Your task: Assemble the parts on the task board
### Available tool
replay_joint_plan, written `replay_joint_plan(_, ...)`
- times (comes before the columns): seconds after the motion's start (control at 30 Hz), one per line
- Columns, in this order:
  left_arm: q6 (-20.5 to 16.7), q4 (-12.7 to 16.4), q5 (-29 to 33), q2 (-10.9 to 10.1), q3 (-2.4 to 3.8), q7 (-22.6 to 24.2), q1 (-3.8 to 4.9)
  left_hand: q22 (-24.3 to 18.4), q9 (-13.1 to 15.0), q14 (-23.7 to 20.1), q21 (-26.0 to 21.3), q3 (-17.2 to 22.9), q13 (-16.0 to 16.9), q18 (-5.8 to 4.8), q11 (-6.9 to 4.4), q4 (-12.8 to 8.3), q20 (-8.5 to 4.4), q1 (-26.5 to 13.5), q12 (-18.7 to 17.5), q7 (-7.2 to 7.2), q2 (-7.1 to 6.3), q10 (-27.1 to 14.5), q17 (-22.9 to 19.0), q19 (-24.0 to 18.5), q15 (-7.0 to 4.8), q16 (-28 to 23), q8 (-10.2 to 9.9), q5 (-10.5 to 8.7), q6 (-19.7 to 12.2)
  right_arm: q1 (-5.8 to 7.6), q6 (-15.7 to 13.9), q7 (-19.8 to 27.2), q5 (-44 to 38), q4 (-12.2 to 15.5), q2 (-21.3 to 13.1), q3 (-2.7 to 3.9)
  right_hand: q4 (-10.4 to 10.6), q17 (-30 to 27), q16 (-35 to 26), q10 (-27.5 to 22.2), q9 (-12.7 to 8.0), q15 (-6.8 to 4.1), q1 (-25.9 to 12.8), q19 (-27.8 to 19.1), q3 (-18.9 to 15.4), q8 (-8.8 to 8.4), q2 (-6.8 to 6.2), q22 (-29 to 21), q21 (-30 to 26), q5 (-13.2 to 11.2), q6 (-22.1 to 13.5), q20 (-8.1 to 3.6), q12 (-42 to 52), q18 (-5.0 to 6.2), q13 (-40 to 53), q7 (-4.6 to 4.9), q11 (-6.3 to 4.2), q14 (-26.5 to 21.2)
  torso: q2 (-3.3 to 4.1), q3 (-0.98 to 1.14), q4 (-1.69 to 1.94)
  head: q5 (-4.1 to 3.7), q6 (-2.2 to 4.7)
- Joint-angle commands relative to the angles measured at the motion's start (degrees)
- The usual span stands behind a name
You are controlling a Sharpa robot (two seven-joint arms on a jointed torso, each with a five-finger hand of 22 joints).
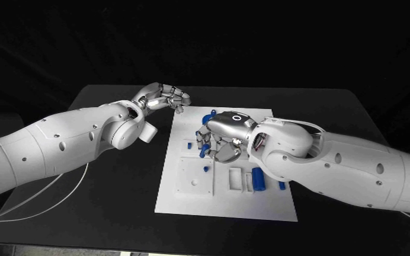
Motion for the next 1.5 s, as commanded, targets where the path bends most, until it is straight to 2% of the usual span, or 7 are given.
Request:
replay_joint_plan(0.03, 0.84, 0.06, 0.26, 0.25, 0.04, 0.61, 0.06, 0.07, -0.09, 0.28, -0.21, 0.03, 0.07, 1.19, 0.07, 0.19, 0.28, -0.29, 0.26, 0.3, 0.41, -0.45, 0.06, 0.26, 0.2, -0.38, 0.22, 0.17, -0.39, -0.7, 0.42, 0.86, -1.26, -0.32, 1.26, -0.55, 0.11, -0.07, 0.11, 0.14, 0.12, -0.14, -0.03, 0.23, 0.21, 0.1, -0.28, 1.13, 0.19, 0.18, 0.22, -0.06, 0.03, 0.98, 0.71, 0.13, -0.15, 0.14, 0.04, -0.05, 0.14, 0.48, -0.03)
replay_joint_plan(0.13, 0.86, 0.1, 0.26, 0.27, 0.04, 0.59, 0.06, 0.07, -0.1, 0.28, -0.22, 0.02, 0.07, 1.19, 0.07, 0.19, 0.28, -0.3, 0.26, 0.3, 0.41, -0.46, 0.08, 0.26, 0.2, -0.39, 0.24, 0.16, -0.4, -1.22, 0.77, 0.89, -1.87, -0.75, 2.34, -1.41, 0.09, -0.09, 0.1, 0.12, 0.14, -0.13, -0.04, 0.21, 0.21, 0.09, -0.26, 1.13, 0.19, 0.18, 0.2, -0.06, 0.02, 0.98, 0.71, 0.13, -0.15, 0.13, 0.04, -0.01, 0.13, 0.71, -0.12)
replay_joint_plan(0.33, 0.91, 0.14, 0.26, 0.24, 0.04, 0.57, 0.06, 0.09, -0.13, 0.29, -0.24, 0.02, 0.07, 1.19, 0.08, 0.18, 0.28, -0.29, 0.26, 0.31, 0.41, -0.47, 0.1, 0.26, 0.2, -0.41, 0.26, 0.15, -0.42, -2.15, 1.72, 0.54, -3.18, -1.94, 3.97, -2.71, 0.03, -0.13, 0.08, 0.07, 0.18, -0.12, -0.06, 0.18, 0.19, 0.07, -0.2, 1.12, 0.18, 0.18, 0.16, -0.07, 0.01, 0.98, 0.72, 0.14, -0.14, 0.11, 0.06, -0.02, 0.01, 0.98, -0.42)
replay_joint_plan(0.5, 0.95, 0.13, 0.26, 0.27, 0.04, 0.57, 0.06, 0.1, -0.14, 0.29, -0.25, 0.01, 0.07, 1.19, 0.08, 0.18, 0.28, -0.29, 0.26, 0.31, 0.41, -0.47, 0.12, 0.27, 0.2, -0.42, 0.28, 0.15, -0.43, -3.18, 2.01, -0.28, -4.12, -2.8, 4.91, -3.27, -0.04, -0.16, 0.06, 0.04, 0.22, -0.11, -0.08, 0.14, 0.17, 0.05, -0.16, 1.12, 0.17, 0.18, 0.12, -0.07, -0.01, 0.98, 0.73, 0.15, -0.12, 0.1, 0.06, -0.01, -0.03, 1.16, -0.66)
replay_joint_plan(0.77, 1.04, 0.06, 0.26, 0.35, 0.04, 0.55, 0.06, 0.12, -0.17, 0.29, -0.27, 0.01, 0.08, 1.18, 0.08, 0.19, 0.28, -0.29, 0.26, 0.32, 0.42, -0.47, 0.15, 0.27, 0.2, -0.44, 0.31, 0.15, -0.45, -3.89, 1.98, -0.86, -4.87, -3.2, 5.83, -3.41, -0.09, -0.17, 0.06, 0.04, 0.25, -0.1, -0.1, 0.13, 0.16, 0.05, -0.14, 1.13, 0.18, 0.19, 0.13, -0.07, 0.0, 0.98, 0.75, 0.15, -0.12, 0.1, 0.05, 0.04, 0.03, 1.45, -0.94)
replay_joint_plan(1.5, 1.13, -0.27, 0.26, 0.27, 0.04, 0.47, 0.06, 0.16, -0.25, 0.29, -0.33, 0.0, 0.09, 1.18, 0.09, 0.2, 0.29, -0.29, 0.26, 0.33, 0.42, -0.49, 0.24, 0.28, 0.21, -0.5, 0.39, 0.14, -0.5, -4.38, 3.19, -0.9, -4.89, -2.41, 4.86, -3.64, -0.3, -0.22, 0.12, 0.1, 0.4, -0.12, -0.22, 0.17, 0.09, 0.06, 0.03, 1.14, 0.24, 0.18, 0.16, -0.09, 0.05, 0.98, 0.82, 0.14, -0.14, 0.17, 0.02, 0.05, 0.02, 1.76, -1.43)
